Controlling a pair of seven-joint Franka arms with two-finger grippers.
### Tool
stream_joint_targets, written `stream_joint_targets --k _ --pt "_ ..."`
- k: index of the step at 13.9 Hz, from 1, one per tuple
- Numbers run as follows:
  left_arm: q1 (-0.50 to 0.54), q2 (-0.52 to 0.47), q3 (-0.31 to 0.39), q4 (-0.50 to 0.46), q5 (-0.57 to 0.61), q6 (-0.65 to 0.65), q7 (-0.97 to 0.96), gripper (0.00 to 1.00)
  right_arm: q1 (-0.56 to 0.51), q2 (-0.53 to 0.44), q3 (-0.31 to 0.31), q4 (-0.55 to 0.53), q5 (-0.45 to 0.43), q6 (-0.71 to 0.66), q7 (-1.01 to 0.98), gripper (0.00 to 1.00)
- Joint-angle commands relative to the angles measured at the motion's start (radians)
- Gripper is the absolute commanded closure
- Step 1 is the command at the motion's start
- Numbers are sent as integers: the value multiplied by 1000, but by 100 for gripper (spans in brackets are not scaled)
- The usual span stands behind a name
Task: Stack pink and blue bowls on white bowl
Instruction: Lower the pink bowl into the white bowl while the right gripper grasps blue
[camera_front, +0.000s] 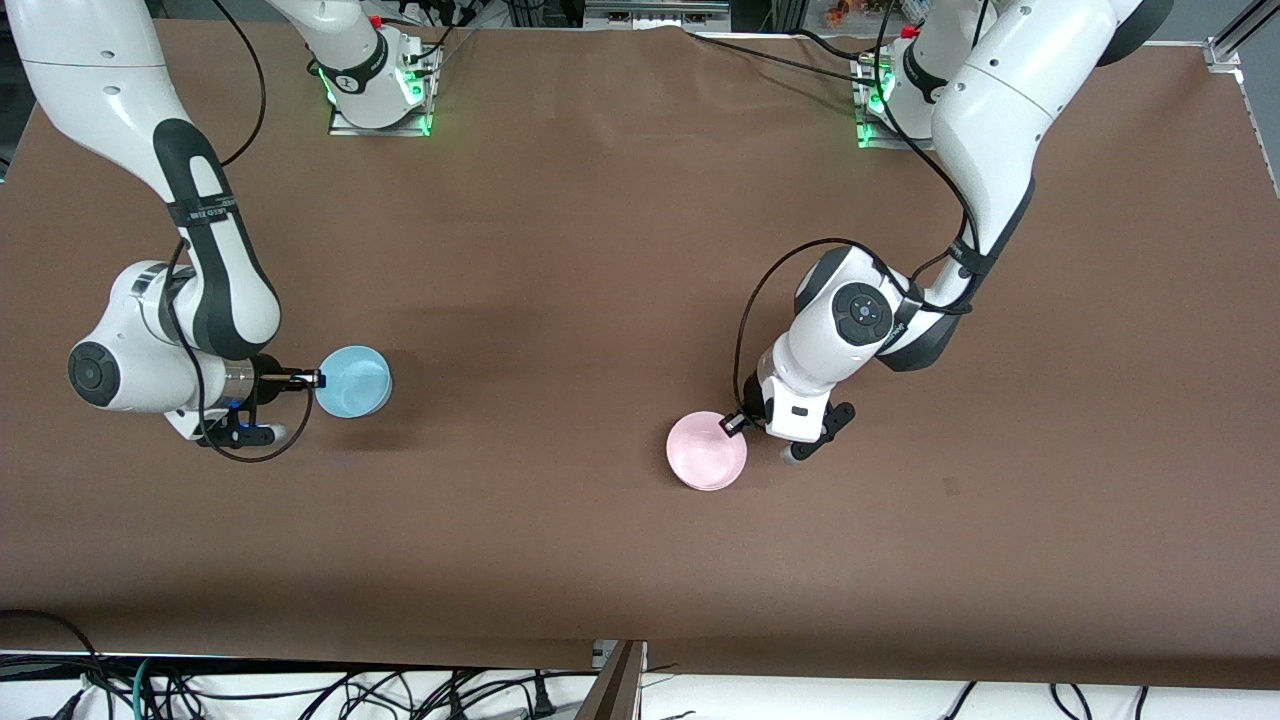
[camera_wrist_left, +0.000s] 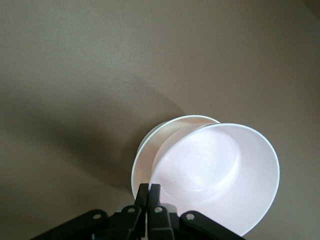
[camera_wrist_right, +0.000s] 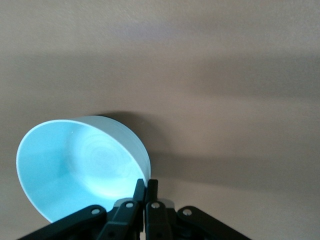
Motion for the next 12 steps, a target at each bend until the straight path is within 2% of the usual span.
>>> stream_joint_targets --k 1,4,10,11,12 --pt "-12 17 8 6 26 21 -22 100 -4 -34 26 13 31 -15 -9 100" --pt "-25 17 26 5 27 21 -22 100 -1 -54 55 25 31 -26 8 100" --pt "-79 26 80 8 26 21 -23 100 1 -62 184 63 29 -26 232 100" --pt "-79 26 81 9 26 21 -24 81 2 -62 199 72 29 -27 247 100" --pt "-79 26 82 9 24 21 -25 70 10 -62 207 76 29 -27 273 100"
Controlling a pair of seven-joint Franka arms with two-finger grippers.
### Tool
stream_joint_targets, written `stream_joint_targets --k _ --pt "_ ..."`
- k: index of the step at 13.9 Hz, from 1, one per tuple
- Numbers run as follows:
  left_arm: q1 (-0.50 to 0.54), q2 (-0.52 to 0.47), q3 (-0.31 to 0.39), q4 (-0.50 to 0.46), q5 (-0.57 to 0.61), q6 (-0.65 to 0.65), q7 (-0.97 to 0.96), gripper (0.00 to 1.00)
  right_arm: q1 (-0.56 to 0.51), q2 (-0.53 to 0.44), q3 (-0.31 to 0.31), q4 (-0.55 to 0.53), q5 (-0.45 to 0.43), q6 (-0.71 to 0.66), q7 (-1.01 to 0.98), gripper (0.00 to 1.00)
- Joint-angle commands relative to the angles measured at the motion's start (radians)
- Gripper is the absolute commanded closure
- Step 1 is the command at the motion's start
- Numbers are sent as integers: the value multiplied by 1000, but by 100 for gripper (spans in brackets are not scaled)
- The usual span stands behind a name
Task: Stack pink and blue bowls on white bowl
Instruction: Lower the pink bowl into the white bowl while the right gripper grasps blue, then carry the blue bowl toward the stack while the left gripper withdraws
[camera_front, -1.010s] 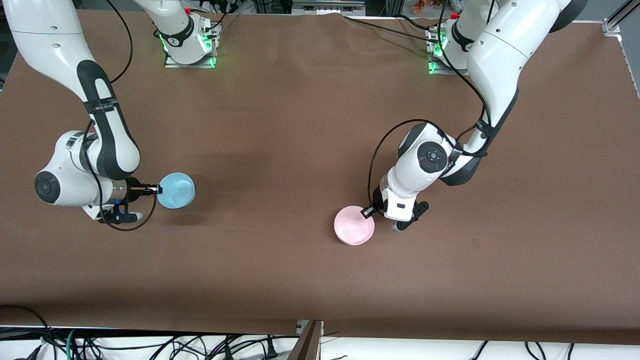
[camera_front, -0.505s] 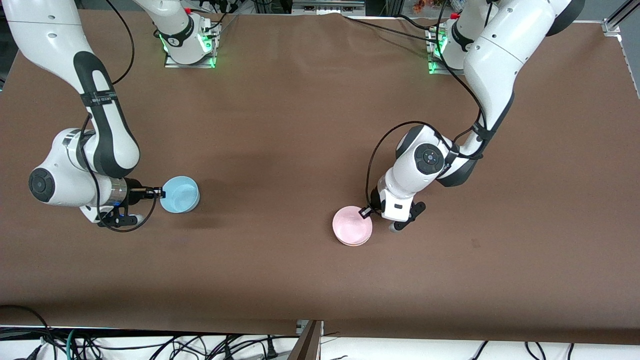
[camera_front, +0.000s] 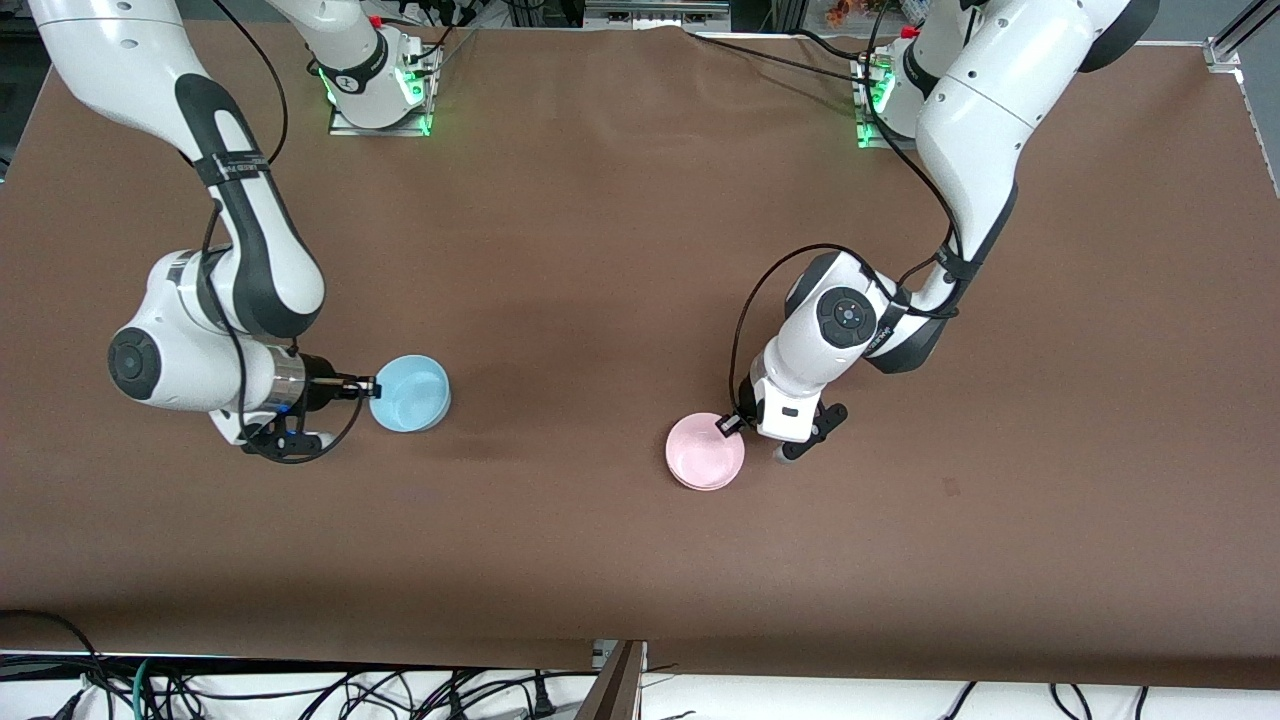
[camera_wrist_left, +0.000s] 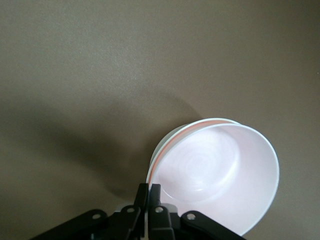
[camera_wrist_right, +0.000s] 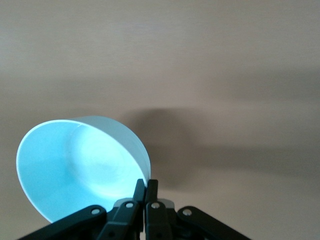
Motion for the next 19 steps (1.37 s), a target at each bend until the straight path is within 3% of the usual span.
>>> stream_joint_targets --k 1,3,5,8,11,13,16,19 --pt "-18 6 17 10 20 5 -25 61 12 -12 27 11 15 -16 77 100" --pt "-18 6 18 15 18 5 -25 22 58 -12 32 34 15 -16 183 100" --pt "-15 6 18 49 14 -5 -26 14 107 -7 32 63 13 -16 280 100" --pt "-9 -7 17 101 12 -106 -26 14 150 5 33 93 15 -7 331 100" --pt "-6 -6 15 320 14 -490 -6 16 240 54 33 171 16 7 506 100" --pt "-3 -20 14 415 11 -635 32 16 297 101 33 251 15 20 634 100" --pt "16 -78 11 480 11 -821 136 18 363 167 33 320 15 126 737 100" --pt "106 -153 0 538 -47 -993 318 19 440 247 33 385 13 264 821 100"
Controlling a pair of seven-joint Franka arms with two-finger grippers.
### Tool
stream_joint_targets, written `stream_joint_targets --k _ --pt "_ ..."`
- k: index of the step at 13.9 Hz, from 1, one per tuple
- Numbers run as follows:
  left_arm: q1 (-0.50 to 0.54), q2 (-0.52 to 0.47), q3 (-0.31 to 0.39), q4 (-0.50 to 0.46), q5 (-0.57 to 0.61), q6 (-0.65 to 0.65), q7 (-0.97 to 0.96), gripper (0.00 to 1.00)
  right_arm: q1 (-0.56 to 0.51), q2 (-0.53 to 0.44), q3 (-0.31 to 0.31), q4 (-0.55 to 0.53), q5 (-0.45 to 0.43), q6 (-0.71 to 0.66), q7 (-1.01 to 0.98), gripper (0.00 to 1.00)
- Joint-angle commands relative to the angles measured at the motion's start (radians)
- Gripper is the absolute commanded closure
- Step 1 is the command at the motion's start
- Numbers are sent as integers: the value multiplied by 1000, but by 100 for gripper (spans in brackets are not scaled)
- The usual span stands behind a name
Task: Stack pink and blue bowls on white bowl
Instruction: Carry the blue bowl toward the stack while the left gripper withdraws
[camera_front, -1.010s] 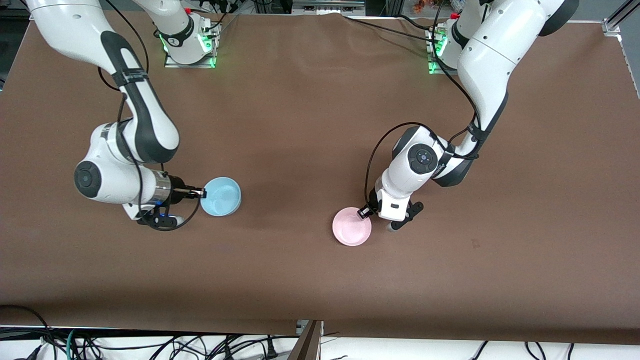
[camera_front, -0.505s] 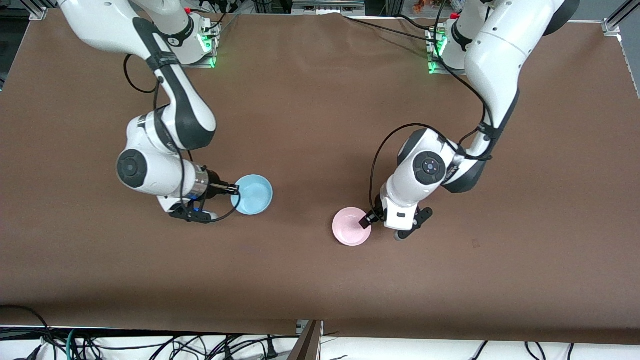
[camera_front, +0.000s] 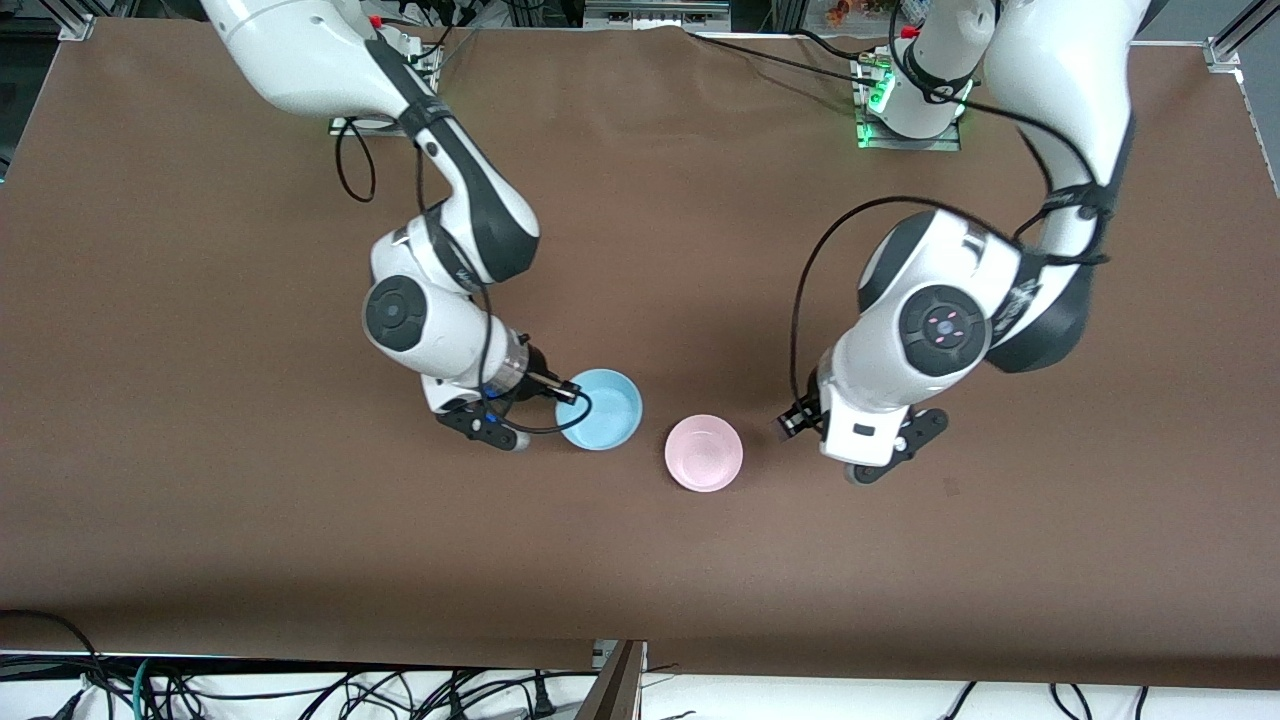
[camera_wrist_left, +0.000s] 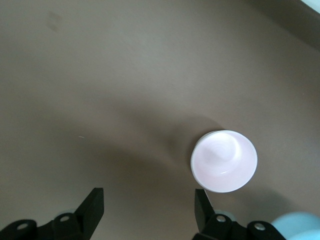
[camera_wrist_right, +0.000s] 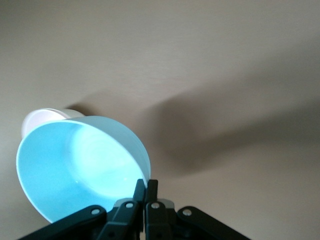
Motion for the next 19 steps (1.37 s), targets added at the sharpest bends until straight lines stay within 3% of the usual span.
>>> stream_joint_targets --k 1,5,7,11,14,19 --pt "110 -83 -9 34 -70 -154 230 22 57 100 -5 123 11 57 66 100" --pt "281 -188 -5 30 -93 -259 525 22 115 211 -7 278 9 63 92 100" --pt "315 -211 6 7 -84 -296 643 21 135 237 -7 291 9 112 100 100" --pt "401 -293 3 -90 -61 -307 758 20 146 280 -8 321 5 152 95 100" --pt "454 -317 -2 -113 -69 -308 867 20 146 294 -10 344 3 153 95 100" --pt "458 -324 -2 -124 -67 -307 874 20 154 314 -10 346 3 167 95 100"
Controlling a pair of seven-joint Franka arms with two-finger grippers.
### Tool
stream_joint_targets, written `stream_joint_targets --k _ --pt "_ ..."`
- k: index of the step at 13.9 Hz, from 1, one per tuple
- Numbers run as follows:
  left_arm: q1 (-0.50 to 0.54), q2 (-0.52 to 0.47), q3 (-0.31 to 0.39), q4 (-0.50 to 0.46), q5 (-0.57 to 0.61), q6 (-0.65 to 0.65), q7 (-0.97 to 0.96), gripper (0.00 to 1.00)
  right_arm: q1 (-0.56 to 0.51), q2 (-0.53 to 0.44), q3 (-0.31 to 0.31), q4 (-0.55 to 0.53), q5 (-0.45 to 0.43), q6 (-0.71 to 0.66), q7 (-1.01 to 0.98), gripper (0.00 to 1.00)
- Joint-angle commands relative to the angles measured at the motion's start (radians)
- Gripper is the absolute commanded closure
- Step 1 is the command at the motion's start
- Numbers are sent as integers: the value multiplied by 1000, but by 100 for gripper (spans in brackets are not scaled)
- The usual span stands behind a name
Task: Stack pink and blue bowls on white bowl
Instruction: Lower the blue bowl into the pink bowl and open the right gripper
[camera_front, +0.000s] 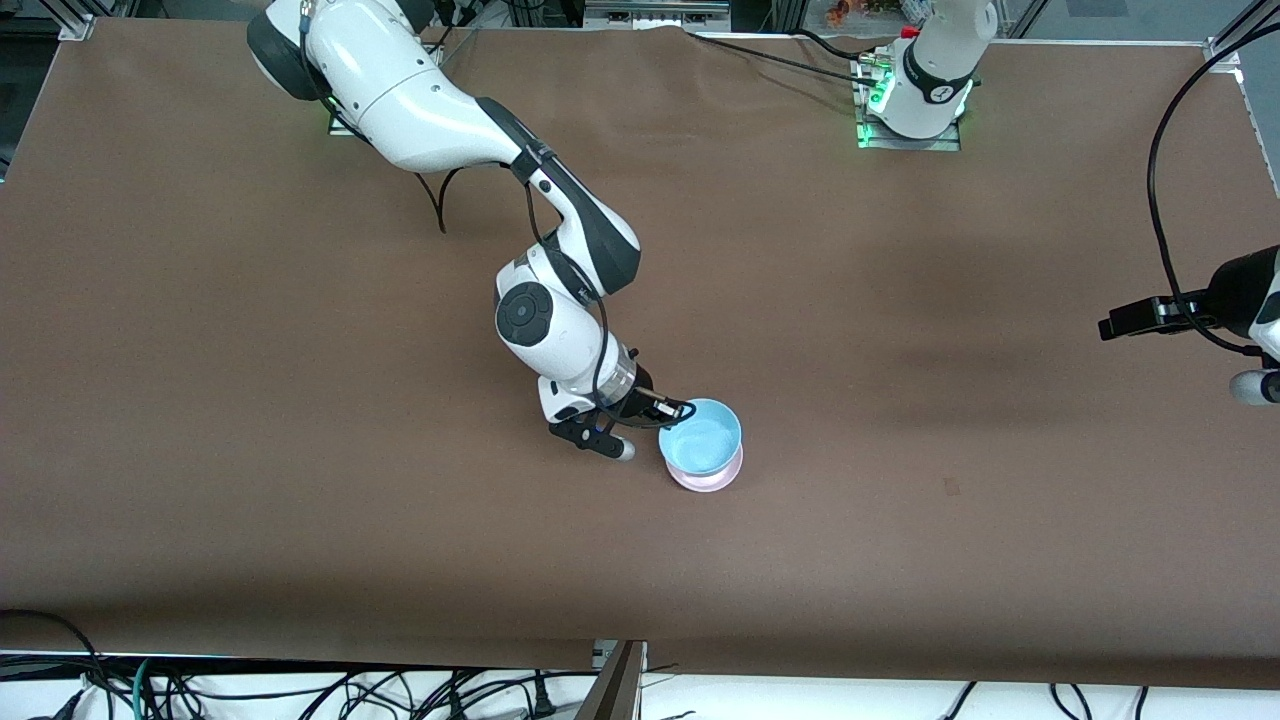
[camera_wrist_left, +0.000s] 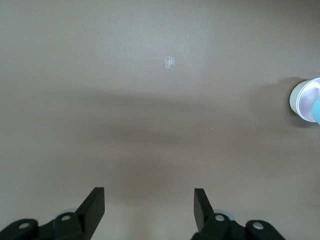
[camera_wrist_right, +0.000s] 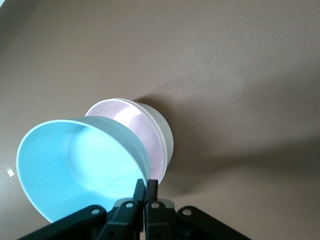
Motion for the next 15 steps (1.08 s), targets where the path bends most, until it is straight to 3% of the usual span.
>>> stream_joint_targets --k 1,15 --pt "7 -39 -7 -54 9 5 23 20 13 34 -6 47 3 9 10 100" --pt "4 -67 -8 -105 9 22 23 16 13 51 -6 48 3 50 10 100"
